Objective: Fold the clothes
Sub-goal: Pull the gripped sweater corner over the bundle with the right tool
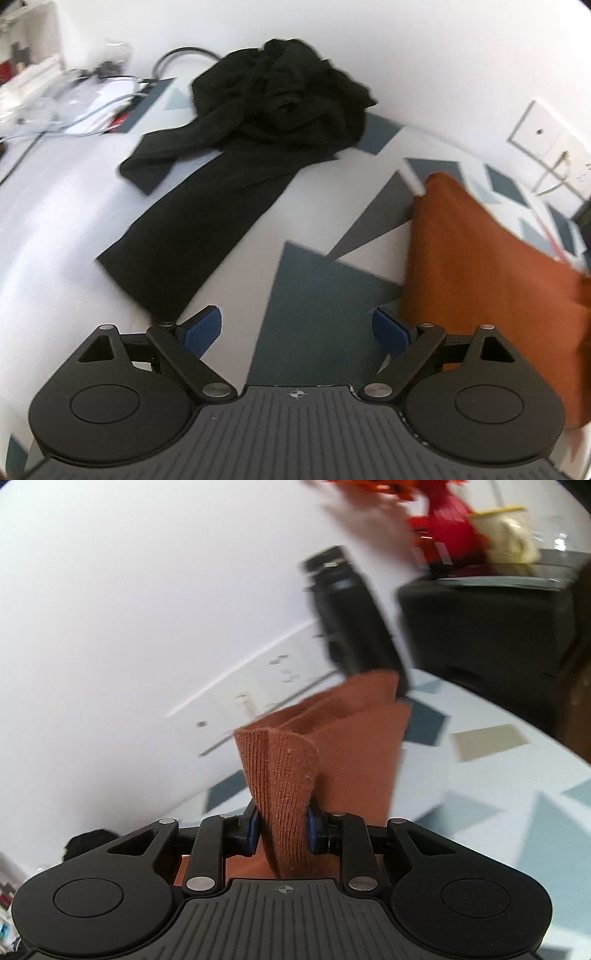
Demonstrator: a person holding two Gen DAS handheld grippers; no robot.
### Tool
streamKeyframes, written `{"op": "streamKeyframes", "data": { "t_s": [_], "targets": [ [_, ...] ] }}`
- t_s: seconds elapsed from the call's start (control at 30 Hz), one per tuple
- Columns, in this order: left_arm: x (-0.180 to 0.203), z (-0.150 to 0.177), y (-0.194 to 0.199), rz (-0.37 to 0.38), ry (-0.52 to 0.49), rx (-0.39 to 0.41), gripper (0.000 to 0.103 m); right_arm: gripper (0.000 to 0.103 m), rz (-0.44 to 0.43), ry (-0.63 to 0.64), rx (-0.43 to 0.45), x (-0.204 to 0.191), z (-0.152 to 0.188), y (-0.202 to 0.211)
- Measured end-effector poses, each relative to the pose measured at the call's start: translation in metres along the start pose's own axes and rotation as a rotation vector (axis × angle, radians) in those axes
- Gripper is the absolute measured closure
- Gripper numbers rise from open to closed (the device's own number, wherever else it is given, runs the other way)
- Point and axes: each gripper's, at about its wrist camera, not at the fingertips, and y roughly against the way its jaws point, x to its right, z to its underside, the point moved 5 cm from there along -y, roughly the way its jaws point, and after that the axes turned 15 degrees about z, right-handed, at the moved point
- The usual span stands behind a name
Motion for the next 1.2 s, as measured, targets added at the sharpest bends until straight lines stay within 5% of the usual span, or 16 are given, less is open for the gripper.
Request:
{"op": "streamKeyframes", "data": {
  "t_s": [0.4, 0.6, 0.93, 1.2],
  "targets": [
    [-0.021, -0.009, -0.001, 0.166, -0.128, -0.092, 0.004, 0.081, -0.059, 0.348, -0.030, -0.139, 0.082, 0.006],
    [0.008, 0.001, -0.017, 0.292, -0.260, -0.136, 0.005, 0.081, -0.085, 0.626, -0.178, -0.167, 0.143, -0.009],
    [0.022, -0.006, -0.039, 0.425, -0.303, -0.208, 0.048, 0.081, -0.061, 0.671, -0.199, -0.166, 0.153, -0.017],
    [0.020, 0.005, -0.037, 0.456, -0.258, -0.240, 0.050, 0.082, -0.053, 0.684, -0.222, -0.160, 0.151, -0.025]
  ]
}}
